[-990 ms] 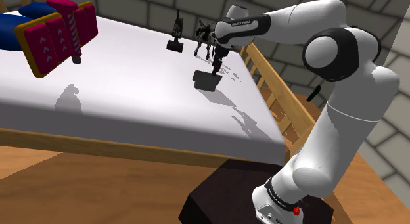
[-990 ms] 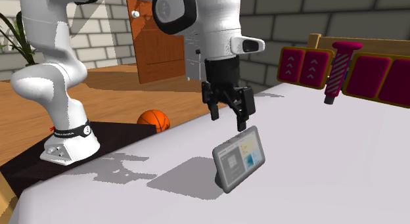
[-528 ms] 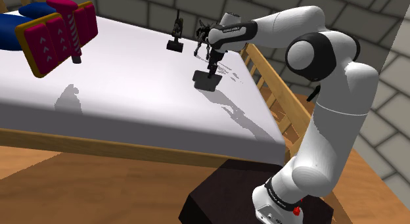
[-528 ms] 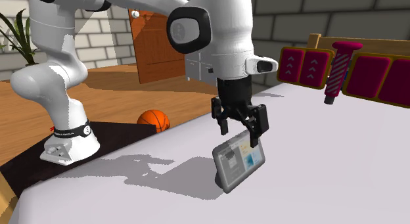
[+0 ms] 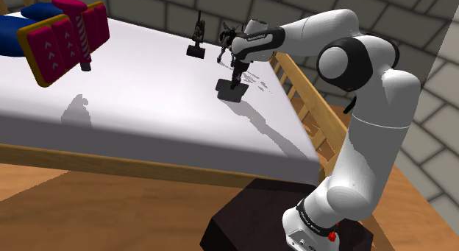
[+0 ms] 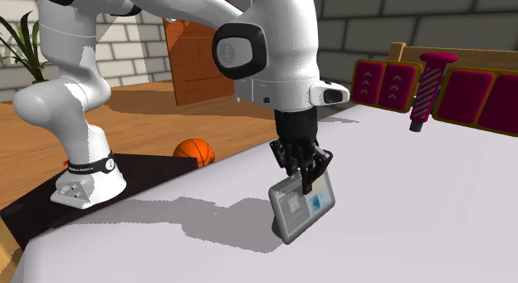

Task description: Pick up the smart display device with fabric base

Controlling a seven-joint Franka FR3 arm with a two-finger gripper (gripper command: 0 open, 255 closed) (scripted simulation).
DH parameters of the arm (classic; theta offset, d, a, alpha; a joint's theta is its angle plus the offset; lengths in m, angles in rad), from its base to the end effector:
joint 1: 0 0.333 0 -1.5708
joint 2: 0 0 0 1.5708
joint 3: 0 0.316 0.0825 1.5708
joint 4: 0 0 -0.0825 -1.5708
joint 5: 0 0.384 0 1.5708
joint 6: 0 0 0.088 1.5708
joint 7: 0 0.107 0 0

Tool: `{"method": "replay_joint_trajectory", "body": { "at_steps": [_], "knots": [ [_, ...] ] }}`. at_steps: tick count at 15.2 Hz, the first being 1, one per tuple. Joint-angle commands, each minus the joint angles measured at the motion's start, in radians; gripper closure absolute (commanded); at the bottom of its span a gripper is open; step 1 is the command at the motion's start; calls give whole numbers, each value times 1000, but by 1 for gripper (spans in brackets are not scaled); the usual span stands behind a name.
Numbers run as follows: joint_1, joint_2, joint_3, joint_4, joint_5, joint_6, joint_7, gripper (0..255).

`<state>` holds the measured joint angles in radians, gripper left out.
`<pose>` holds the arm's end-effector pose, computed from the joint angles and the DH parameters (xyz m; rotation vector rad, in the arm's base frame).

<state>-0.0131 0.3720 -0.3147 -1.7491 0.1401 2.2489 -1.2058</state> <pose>0.6343 -0.1914 0.3826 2.7814 1.2198 0.1671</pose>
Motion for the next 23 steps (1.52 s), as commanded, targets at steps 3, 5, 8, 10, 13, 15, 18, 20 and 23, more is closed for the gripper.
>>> {"method": "replay_joint_trajectory", "body": {
  "at_steps": [3,5,8,10,13,15,18,20,23],
  "knots": [
    [0,1,0,0,0,0,0,255],
    [0,0,0,0,0,0,0,255],
    [1,-11,-2,11,-5,-22,3,255],
    [3,-21,-4,25,-10,-45,6,255],
    [4,-34,-7,47,-16,-80,11,255],
    [4,-42,-9,63,-20,-104,13,255],
    [5,-53,-11,89,-26,-140,17,255],
    [5,-59,-12,108,-29,-164,19,255],
    [5,-63,-13,119,-30,-179,20,255]
  ]
}}
